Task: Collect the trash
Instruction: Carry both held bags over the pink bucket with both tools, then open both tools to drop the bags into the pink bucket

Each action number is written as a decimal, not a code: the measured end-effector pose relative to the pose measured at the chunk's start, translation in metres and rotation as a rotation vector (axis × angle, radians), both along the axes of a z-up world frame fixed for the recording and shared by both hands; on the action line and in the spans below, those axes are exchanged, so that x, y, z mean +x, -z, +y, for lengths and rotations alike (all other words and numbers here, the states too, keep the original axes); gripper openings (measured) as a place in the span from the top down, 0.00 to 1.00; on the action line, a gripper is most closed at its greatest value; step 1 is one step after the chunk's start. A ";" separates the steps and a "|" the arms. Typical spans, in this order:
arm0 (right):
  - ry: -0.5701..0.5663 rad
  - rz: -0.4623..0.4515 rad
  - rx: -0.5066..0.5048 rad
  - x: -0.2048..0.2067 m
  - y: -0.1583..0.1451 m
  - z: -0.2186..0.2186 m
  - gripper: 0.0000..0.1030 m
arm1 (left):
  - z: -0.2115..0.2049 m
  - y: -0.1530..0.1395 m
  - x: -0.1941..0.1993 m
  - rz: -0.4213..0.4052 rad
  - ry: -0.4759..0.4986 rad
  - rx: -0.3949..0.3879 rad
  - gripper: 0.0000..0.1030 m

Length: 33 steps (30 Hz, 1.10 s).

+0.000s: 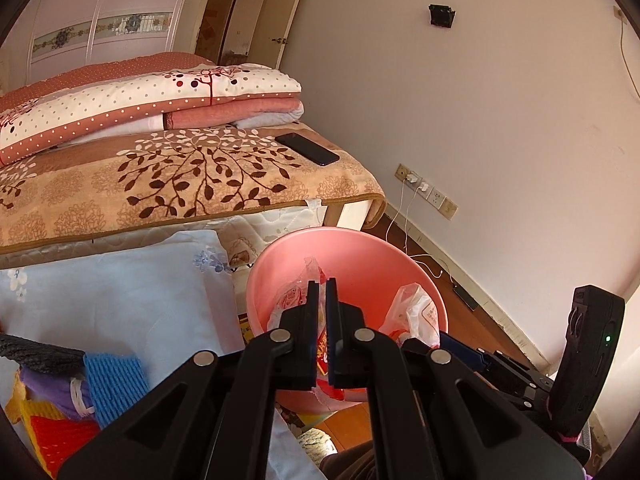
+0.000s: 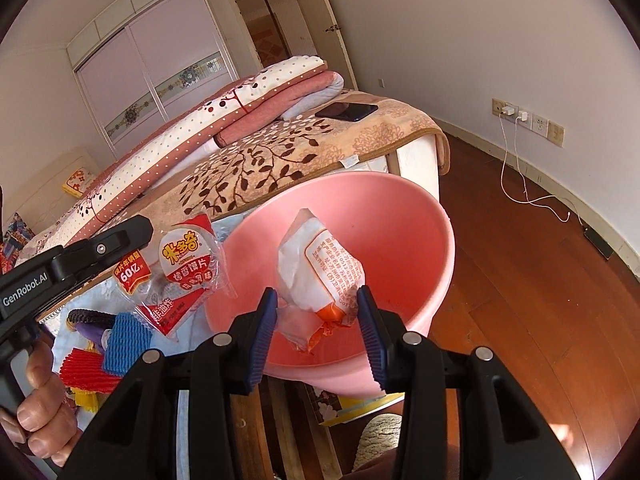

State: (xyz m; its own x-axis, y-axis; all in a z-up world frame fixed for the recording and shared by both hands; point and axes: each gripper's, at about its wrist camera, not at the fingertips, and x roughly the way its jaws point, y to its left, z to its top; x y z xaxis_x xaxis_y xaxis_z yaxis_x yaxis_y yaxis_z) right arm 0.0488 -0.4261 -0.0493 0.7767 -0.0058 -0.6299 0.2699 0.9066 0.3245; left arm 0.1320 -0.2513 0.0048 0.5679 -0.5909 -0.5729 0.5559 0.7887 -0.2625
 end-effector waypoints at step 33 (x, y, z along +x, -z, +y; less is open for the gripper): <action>-0.016 -0.089 -0.058 -0.045 -0.036 0.057 0.44 | 0.058 -0.020 -0.058 -0.062 -0.080 0.033 0.71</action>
State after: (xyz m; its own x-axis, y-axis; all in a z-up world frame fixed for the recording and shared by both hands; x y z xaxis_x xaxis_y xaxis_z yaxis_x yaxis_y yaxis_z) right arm 0.0037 -0.3693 -0.0131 0.8298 -0.0271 -0.5574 0.2276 0.9284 0.2938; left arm 0.0743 -0.1935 0.0244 0.6478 -0.5234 -0.5535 0.5050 0.8391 -0.2024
